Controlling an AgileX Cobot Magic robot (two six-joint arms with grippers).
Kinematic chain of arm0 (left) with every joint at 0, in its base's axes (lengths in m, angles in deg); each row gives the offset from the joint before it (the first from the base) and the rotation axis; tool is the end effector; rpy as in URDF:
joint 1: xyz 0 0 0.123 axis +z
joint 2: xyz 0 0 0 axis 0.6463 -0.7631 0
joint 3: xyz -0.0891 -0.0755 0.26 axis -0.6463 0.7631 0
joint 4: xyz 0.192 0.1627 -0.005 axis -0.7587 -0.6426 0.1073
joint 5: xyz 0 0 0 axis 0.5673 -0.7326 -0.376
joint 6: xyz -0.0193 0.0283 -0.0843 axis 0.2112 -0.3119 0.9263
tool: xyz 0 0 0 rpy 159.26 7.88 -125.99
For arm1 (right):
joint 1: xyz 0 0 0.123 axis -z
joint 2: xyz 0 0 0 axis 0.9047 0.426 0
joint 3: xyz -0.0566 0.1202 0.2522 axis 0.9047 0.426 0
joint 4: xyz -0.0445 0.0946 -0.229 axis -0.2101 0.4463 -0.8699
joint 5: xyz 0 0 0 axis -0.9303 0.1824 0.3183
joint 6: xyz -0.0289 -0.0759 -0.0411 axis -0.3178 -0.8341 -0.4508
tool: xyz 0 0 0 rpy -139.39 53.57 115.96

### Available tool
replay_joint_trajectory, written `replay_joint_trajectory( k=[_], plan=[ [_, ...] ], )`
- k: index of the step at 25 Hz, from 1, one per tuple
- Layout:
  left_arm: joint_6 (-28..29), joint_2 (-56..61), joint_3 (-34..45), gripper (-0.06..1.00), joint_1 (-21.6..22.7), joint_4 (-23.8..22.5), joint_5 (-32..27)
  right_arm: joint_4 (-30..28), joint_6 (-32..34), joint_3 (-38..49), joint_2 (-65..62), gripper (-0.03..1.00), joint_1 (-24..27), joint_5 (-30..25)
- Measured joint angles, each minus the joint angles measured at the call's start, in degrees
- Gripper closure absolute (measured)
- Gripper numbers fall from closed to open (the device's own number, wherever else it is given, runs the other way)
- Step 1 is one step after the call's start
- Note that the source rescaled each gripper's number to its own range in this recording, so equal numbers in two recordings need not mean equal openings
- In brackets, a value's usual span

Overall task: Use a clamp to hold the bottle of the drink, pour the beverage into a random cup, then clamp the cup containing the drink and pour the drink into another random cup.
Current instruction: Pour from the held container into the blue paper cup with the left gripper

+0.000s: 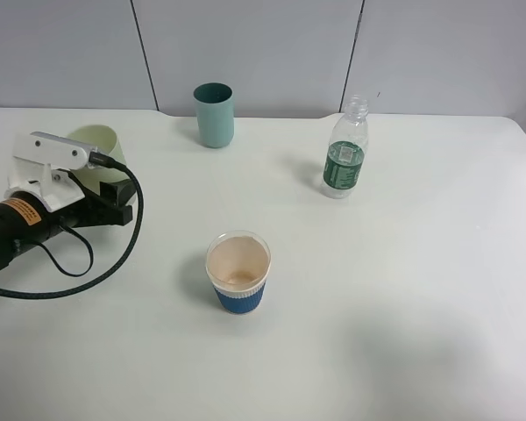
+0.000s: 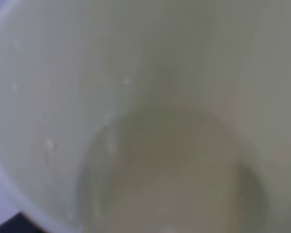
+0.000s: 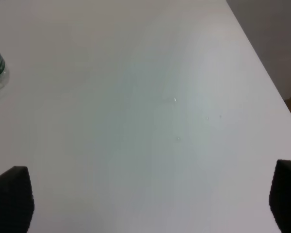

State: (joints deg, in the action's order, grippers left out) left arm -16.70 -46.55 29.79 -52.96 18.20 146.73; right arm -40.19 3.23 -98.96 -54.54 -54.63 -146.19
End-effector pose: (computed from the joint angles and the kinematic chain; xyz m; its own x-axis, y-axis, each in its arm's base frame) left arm 0.2421 -0.0604 0.1130 -0.2961 0.0747 -0.9522 0.2807 0.9597 -0.0119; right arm -0.0057 0.0011 0.2777 -0.4548 0.0542 -0.8889 0.1642 0.9861 -0.0239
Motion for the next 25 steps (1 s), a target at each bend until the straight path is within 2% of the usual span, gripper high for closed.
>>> replay_joint_trajectory(
  k=[6, 9, 15, 25],
  plan=[
    [0.2, 0.1, 0.0, 0.94, 0.0, -0.2, -0.3, 0.0, 0.0, 0.0, 0.0, 0.0, 0.0, 0.0],
    [0.2, 1.8, 0.0, 0.94, 0.0, 1.0, -3.7, 0.0, 0.0, 0.0, 0.0, 0.0, 0.0, 0.0],
    [-1.3, 8.7, 0.1, 0.94, 0.0, 5.0, -10.3, 0.0, 0.0, 0.0, 0.0, 0.0, 0.0, 0.0],
    [-9.1, 16.8, 0.2, 0.94, 0.0, 15.0, -23.1, 0.0, 0.0, 0.0, 0.0, 0.0, 0.0, 0.0]
  ],
)
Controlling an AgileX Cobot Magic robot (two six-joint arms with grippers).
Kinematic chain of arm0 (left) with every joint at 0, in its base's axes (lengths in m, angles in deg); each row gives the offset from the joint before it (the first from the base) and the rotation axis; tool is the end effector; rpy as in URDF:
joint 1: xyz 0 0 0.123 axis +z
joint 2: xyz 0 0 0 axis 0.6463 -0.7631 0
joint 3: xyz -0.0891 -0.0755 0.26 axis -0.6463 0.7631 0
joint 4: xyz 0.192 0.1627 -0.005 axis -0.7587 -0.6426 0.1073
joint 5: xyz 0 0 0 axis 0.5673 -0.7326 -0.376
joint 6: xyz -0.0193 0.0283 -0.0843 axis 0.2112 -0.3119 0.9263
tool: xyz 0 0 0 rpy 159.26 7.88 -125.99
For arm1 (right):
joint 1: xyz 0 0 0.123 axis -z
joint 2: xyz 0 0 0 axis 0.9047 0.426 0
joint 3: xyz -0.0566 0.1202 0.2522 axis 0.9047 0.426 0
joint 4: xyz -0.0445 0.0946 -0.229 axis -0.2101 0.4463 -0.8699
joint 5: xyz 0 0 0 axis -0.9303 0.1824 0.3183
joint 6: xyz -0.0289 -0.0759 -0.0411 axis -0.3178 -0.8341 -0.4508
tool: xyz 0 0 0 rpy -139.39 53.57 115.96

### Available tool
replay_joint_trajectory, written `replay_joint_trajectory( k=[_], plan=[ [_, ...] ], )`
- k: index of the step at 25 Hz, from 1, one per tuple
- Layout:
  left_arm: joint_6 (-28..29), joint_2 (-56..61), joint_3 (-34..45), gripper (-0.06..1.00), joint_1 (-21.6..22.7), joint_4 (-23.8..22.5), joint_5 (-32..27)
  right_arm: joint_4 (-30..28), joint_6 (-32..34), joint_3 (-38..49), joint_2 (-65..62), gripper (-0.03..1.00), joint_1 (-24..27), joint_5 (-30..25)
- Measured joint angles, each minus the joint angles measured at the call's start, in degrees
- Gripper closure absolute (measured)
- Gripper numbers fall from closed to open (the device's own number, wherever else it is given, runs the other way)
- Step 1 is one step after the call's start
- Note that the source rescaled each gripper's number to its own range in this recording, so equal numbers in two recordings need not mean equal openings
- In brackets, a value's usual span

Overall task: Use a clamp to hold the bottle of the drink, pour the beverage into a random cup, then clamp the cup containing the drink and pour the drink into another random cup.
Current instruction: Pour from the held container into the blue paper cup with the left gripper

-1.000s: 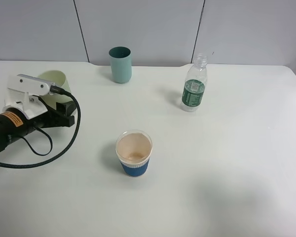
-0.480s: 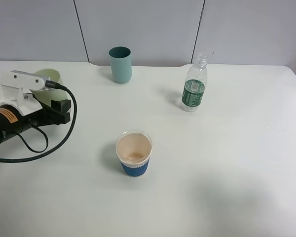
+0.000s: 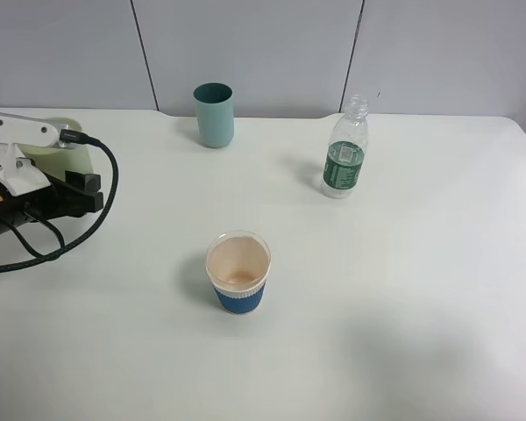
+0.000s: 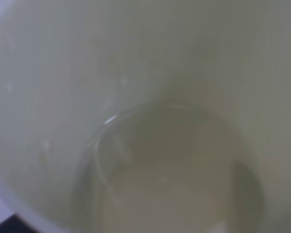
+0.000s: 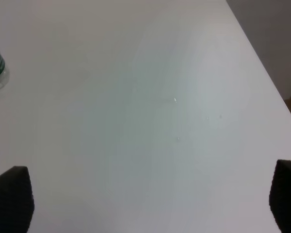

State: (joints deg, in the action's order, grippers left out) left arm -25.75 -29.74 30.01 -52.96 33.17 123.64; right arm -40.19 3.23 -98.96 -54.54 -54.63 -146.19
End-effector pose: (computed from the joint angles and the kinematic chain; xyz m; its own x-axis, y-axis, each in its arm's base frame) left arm 0.2288 -0.0398 0.1489 -0.4095 0.0844 -0.9084 0.1031 0.9936 0.0459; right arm -0.0057 0.0011 0.2777 -0.4548 0.0542 -0.8889 0.1642 0.9861 -0.0239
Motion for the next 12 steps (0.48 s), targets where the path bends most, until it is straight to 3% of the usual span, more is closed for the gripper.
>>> replay_joint_trajectory(
  k=[12],
  plan=[
    [-10.7, 6.8, -1.3, 0.94, 0.0, 9.9, -9.1, 0.0, 0.0, 0.0, 0.0, 0.0, 0.0, 0.0]
  ],
)
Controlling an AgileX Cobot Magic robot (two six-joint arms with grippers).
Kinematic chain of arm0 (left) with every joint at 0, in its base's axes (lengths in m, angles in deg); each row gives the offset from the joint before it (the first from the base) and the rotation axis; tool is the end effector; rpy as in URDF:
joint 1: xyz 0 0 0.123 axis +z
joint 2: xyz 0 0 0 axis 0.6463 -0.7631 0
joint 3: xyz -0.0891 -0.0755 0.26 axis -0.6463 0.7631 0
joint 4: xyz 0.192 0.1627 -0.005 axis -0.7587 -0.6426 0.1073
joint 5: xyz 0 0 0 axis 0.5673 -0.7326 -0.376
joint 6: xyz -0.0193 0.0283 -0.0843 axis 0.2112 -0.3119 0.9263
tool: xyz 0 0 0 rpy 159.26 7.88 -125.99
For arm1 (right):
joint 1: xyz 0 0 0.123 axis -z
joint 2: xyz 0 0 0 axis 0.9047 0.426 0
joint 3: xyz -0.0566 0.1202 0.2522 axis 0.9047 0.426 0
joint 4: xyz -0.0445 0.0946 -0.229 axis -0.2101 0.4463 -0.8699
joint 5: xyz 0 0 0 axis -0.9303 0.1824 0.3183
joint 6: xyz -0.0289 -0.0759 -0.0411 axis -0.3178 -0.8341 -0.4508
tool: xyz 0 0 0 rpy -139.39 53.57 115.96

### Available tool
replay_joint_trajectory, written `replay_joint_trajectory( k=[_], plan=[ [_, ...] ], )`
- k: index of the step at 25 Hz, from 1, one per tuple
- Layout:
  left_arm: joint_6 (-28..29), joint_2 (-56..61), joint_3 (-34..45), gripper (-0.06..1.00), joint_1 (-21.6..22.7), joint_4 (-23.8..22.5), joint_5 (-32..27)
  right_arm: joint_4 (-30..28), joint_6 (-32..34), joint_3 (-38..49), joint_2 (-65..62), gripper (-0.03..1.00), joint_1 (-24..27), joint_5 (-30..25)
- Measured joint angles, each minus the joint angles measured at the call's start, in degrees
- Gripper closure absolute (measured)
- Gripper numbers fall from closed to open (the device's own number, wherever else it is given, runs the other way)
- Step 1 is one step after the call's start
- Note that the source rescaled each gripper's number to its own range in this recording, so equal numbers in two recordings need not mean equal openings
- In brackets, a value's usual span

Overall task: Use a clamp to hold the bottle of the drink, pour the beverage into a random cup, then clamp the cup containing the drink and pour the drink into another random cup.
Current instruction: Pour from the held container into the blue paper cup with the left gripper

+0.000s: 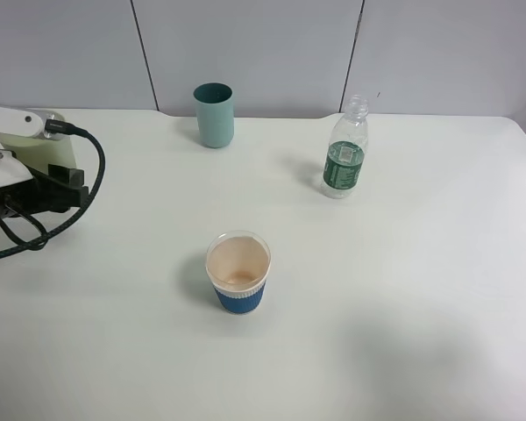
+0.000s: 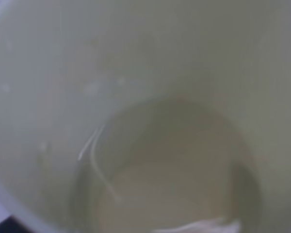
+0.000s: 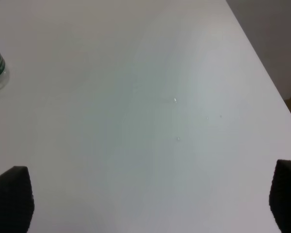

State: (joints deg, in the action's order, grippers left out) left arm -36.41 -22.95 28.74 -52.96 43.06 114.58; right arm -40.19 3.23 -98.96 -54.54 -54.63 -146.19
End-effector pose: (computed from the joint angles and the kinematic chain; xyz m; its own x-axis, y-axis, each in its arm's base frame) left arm 0.2238 -0.0326 0.1668 -0.4420 0.1112 -0.8901 0.0542 0.9938 0.0972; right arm -0.0057 0.0011 0.2777 -0.4548 0.0542 -0.8889 0.1642 0.9861 -0.0239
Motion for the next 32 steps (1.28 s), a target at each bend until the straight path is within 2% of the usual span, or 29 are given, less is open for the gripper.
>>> replay_joint_trajectory(
  k=[6, 12, 17, 20, 25, 27, 32],
  plan=[
    [-6.1, 0.3, -5.0, 0.94, 0.0, 5.0, -8.4, 0.0, 0.0, 0.0, 0.0, 0.0, 0.0, 0.0],
    [-12.3, 0.3, -8.8, 0.94, 0.0, 12.1, -9.7, 0.0, 0.0, 0.0, 0.0, 0.0, 0.0, 0.0],
    [-18.6, 0.3, -9.1, 0.94, -1.0, 18.8, -10.1, 0.0, 0.0, 0.0, 0.0, 0.0, 0.0, 0.0],
    [-26.8, 0.3, -9.1, 0.94, -4.7, 25.6, -8.9, 0.0, 0.0, 0.0, 0.0, 0.0, 0.0, 0.0],
    [-45.7, 0.3, -9.1, 0.94, -12.6, 42.4, -2.3, 0.0, 0.0, 0.0, 0.0, 0.0, 0.0, 0.0],
    [-52.3, 0.3, -9.1, 0.94, -15.6, 47.5, 0.1, 0.0, 0.0, 0.0, 0.0, 0.0, 0.0, 0.0],
    [-62.3, 0.3, -9.1, 0.94, -21.5, 55.2, 3.2, 0.0, 0.0, 0.0, 0.0, 0.0, 0.0, 0.0]
  ],
)
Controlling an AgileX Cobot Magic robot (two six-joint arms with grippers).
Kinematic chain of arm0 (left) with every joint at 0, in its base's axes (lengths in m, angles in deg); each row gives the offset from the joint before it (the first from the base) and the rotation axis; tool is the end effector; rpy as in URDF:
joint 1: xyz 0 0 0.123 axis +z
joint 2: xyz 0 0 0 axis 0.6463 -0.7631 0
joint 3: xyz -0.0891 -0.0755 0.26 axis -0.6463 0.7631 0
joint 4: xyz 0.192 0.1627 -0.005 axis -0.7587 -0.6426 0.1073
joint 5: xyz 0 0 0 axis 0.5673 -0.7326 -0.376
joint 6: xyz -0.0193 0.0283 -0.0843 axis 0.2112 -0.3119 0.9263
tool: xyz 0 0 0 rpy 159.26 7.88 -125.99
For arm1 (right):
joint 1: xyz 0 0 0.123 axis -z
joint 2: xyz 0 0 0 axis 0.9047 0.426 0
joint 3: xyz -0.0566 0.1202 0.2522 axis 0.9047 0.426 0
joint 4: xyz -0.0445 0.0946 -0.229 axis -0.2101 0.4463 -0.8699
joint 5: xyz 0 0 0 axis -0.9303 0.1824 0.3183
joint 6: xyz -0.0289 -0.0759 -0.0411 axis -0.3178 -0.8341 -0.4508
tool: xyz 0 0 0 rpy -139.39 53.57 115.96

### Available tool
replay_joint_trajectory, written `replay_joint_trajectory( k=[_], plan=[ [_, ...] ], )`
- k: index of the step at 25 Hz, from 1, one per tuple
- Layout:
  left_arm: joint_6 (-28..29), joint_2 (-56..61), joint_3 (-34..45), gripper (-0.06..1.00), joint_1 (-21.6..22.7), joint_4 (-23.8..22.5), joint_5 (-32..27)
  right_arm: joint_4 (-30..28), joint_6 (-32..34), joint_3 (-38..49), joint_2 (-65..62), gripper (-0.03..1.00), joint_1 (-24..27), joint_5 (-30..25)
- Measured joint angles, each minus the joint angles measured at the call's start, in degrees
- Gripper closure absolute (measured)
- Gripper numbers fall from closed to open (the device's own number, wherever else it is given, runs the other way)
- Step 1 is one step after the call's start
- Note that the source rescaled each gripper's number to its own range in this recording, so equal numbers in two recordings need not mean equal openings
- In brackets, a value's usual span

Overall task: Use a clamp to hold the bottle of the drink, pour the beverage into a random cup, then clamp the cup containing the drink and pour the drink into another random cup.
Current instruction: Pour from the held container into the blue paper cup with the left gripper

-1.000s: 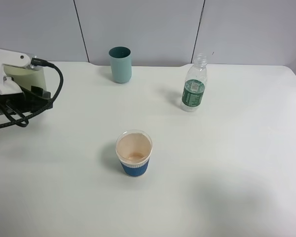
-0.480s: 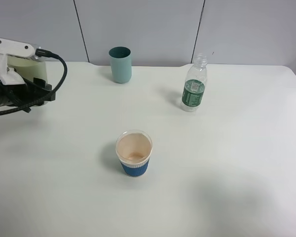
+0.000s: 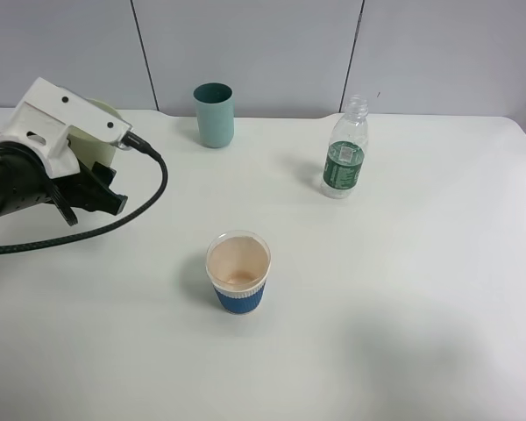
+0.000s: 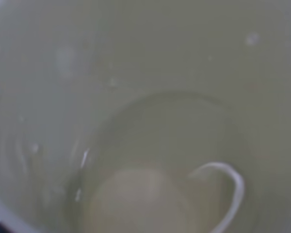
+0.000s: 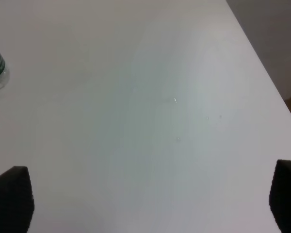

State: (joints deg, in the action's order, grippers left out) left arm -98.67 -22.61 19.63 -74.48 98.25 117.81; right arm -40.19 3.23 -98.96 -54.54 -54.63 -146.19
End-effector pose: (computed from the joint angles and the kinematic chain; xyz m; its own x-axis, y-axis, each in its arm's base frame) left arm 0.2223 -0.0887 0.1884 -0.4973 0.4726 -0.7275 0.1639 0.8747 0.4562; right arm -0.0057 0.0011 0.2777 -0.4548 0.0542 -0.8889 0.1642 0.9861 -0.0239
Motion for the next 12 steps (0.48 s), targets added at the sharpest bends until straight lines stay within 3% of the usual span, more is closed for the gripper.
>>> replay_joint_trajectory(
  k=[12],
  plan=[
    [-16.2, 0.2, 0.0, 0.94, -15.5, 8.6, 9.3, 0.0, 0.0, 0.0, 0.0, 0.0, 0.0, 0.0]
  ],
)
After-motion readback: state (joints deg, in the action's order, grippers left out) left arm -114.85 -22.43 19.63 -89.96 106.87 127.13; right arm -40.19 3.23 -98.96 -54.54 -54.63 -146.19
